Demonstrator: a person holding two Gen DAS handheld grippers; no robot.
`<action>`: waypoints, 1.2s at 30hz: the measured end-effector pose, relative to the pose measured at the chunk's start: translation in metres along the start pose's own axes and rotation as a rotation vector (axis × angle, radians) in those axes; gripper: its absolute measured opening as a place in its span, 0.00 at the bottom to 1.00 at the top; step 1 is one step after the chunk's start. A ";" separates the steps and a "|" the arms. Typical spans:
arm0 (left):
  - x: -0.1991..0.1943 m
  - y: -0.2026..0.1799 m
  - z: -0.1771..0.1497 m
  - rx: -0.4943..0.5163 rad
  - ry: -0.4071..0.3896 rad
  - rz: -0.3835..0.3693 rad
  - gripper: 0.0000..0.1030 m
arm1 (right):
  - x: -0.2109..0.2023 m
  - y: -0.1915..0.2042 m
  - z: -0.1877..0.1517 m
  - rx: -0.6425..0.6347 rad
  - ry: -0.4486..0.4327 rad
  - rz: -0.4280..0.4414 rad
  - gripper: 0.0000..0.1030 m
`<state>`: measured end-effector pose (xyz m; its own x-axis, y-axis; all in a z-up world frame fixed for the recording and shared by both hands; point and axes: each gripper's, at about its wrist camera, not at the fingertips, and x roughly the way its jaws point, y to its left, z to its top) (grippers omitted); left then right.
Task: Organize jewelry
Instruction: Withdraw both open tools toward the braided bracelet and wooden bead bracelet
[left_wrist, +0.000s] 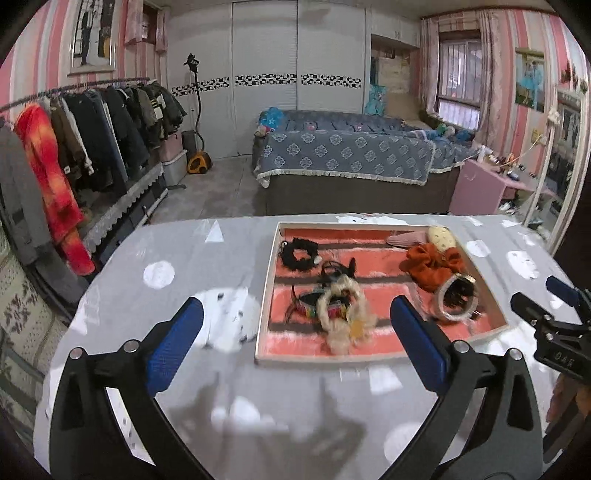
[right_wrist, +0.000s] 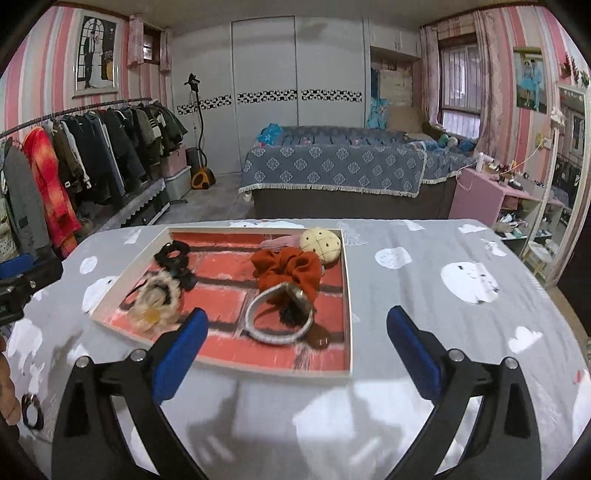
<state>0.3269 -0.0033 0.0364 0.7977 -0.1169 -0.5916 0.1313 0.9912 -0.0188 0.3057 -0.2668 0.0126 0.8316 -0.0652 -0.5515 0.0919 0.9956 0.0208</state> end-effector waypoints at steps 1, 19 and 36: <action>-0.010 0.004 -0.005 -0.014 0.000 -0.012 0.95 | -0.011 0.003 -0.005 -0.013 0.002 0.000 0.95; -0.124 0.047 -0.124 -0.017 -0.016 0.017 0.95 | -0.136 0.034 -0.089 0.000 -0.056 -0.023 0.96; -0.094 0.087 -0.178 -0.042 0.129 0.030 0.95 | -0.117 0.002 -0.151 0.039 0.105 -0.093 0.96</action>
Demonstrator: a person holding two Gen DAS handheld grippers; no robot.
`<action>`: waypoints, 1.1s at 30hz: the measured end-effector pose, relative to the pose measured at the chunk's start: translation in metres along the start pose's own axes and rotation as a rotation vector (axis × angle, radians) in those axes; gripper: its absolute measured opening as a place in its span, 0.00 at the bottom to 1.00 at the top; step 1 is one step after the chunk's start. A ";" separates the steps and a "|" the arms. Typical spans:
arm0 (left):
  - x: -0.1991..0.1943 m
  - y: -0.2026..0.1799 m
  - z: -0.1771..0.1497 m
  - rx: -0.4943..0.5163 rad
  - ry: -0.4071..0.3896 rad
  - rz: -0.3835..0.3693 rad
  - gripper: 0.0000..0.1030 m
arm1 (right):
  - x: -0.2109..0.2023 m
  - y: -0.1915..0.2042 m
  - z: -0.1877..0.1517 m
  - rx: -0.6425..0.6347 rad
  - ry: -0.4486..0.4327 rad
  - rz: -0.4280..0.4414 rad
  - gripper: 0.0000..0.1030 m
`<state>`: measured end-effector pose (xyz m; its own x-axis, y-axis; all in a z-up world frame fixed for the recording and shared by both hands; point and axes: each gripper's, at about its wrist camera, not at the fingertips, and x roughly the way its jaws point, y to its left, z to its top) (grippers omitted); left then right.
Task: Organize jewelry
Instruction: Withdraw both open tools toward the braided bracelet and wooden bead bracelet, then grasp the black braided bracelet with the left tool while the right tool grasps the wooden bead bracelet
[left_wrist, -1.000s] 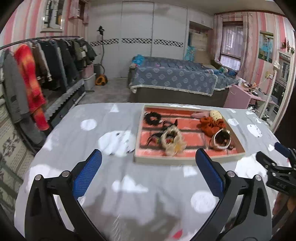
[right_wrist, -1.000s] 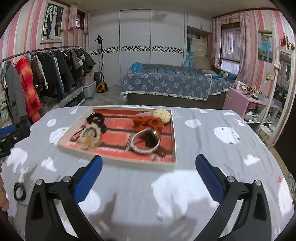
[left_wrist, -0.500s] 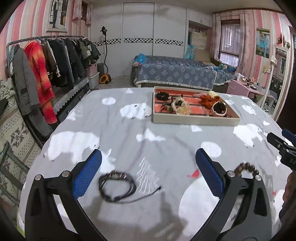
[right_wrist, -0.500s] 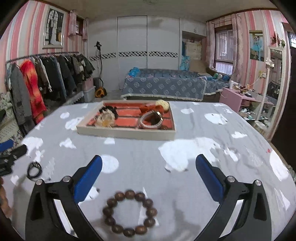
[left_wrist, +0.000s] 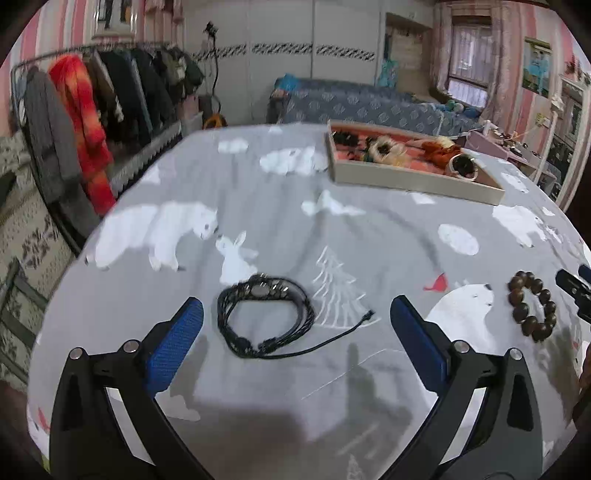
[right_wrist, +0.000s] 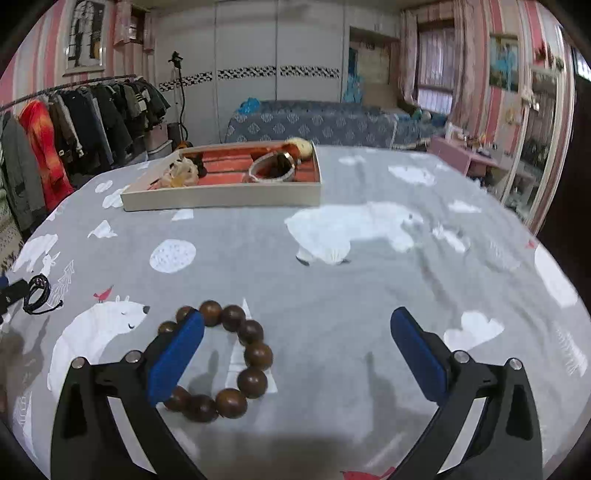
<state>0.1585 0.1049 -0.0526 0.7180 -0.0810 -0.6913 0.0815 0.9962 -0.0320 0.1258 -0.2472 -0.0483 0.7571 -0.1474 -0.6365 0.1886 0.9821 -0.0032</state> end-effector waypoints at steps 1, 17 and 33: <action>0.003 0.004 -0.001 -0.011 0.006 -0.005 0.95 | 0.001 -0.001 -0.001 0.003 0.001 0.001 0.96; 0.023 0.039 0.004 0.000 0.050 0.075 0.94 | 0.025 0.016 -0.004 -0.075 0.114 0.019 0.69; 0.056 0.058 0.009 0.012 0.158 0.030 0.45 | 0.039 0.031 -0.008 -0.141 0.179 0.037 0.39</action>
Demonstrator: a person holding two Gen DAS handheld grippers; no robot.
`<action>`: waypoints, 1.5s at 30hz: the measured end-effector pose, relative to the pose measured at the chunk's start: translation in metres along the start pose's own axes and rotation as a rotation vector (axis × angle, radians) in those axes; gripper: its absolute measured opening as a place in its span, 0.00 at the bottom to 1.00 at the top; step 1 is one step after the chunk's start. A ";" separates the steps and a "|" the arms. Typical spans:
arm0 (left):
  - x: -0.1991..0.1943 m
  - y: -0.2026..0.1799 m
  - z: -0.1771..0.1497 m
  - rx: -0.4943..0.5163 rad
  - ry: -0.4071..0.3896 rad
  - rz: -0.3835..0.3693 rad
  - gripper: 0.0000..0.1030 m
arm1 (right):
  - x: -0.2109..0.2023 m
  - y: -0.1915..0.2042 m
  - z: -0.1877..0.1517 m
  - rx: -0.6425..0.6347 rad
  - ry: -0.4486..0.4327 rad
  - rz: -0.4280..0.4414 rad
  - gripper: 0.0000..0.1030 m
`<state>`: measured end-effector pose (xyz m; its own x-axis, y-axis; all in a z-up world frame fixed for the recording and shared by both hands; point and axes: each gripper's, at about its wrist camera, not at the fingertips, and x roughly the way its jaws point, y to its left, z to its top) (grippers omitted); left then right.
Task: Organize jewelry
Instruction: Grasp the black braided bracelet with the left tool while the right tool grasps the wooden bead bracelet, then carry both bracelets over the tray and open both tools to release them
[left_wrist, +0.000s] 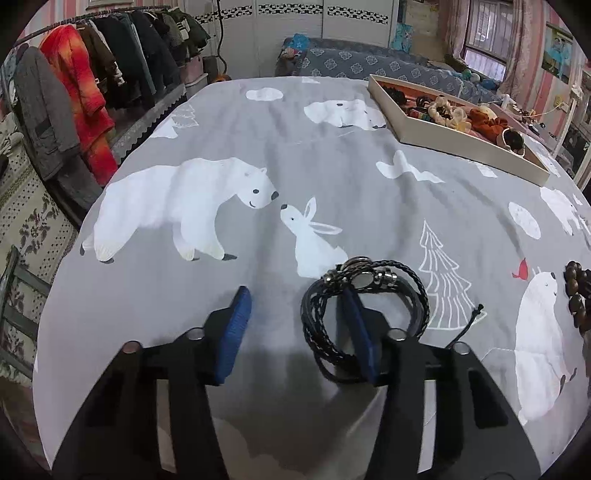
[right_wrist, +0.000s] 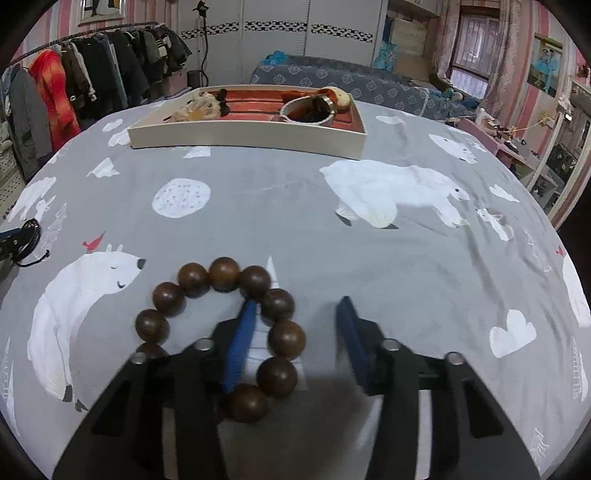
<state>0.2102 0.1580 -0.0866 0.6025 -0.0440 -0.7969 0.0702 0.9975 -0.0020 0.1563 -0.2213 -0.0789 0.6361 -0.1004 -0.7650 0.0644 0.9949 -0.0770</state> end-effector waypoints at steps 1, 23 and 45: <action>0.000 -0.001 0.000 0.000 -0.002 0.001 0.42 | 0.000 0.002 0.000 -0.006 -0.001 0.001 0.36; -0.012 0.001 0.004 -0.026 -0.076 -0.024 0.14 | -0.001 0.001 0.005 -0.032 -0.027 0.049 0.21; -0.066 -0.080 0.087 0.042 -0.251 -0.067 0.14 | -0.023 -0.013 0.092 -0.030 -0.209 0.070 0.18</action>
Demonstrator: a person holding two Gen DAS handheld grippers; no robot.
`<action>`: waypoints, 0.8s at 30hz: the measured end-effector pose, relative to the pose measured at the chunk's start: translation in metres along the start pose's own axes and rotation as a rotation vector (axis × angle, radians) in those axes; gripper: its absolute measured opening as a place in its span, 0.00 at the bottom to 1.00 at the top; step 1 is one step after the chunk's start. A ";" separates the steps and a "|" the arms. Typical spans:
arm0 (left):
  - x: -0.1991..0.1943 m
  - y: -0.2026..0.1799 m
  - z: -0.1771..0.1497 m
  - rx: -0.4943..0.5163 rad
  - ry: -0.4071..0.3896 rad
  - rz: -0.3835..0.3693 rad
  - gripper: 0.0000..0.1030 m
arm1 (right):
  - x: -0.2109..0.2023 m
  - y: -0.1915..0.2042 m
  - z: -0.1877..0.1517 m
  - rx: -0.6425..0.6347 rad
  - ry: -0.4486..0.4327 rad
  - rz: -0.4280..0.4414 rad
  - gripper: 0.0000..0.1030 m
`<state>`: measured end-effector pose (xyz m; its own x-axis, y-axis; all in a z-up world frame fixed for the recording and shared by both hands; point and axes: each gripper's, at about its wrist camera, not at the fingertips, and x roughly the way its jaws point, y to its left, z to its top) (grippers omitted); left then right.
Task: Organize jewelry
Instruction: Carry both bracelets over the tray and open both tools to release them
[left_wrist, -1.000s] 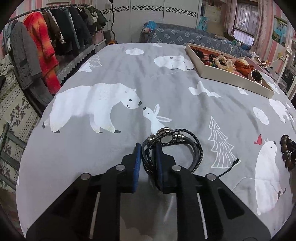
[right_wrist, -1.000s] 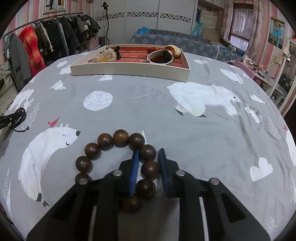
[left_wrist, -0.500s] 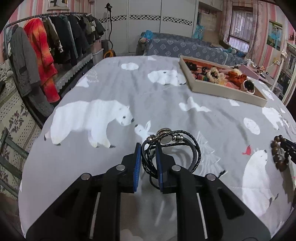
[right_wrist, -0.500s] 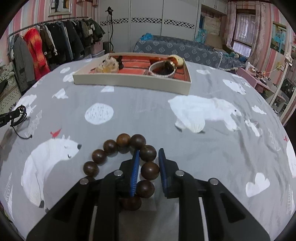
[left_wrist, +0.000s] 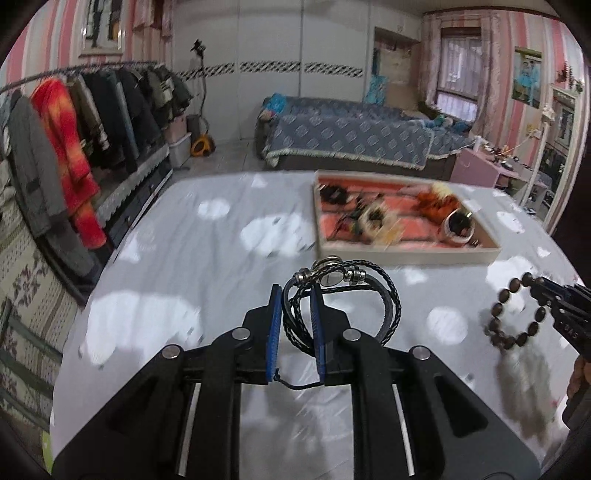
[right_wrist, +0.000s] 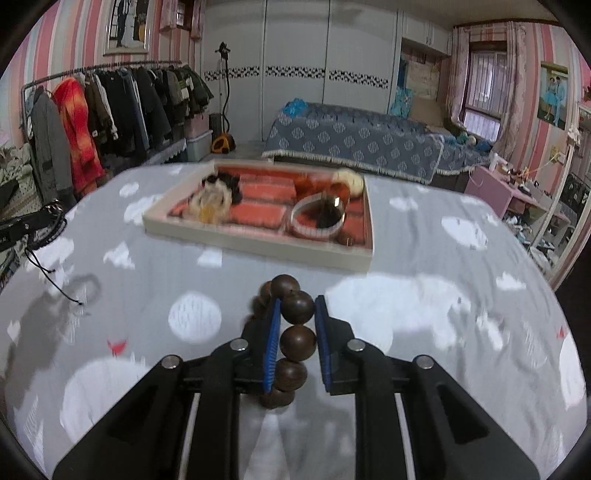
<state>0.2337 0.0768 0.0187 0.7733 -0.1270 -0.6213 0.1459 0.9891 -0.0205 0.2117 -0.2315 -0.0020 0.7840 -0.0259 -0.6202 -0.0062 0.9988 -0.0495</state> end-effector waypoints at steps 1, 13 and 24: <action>0.000 -0.006 0.007 0.007 -0.010 -0.004 0.14 | -0.001 -0.001 0.006 0.000 -0.009 -0.002 0.18; 0.039 -0.077 0.097 0.060 -0.090 -0.097 0.14 | 0.027 -0.028 0.101 0.047 -0.104 0.008 0.18; 0.142 -0.097 0.156 0.067 -0.063 -0.101 0.14 | 0.109 -0.041 0.155 0.080 -0.113 -0.008 0.18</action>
<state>0.4263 -0.0486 0.0548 0.7896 -0.2321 -0.5681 0.2640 0.9641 -0.0271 0.3934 -0.2683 0.0537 0.8487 -0.0336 -0.5278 0.0467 0.9988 0.0116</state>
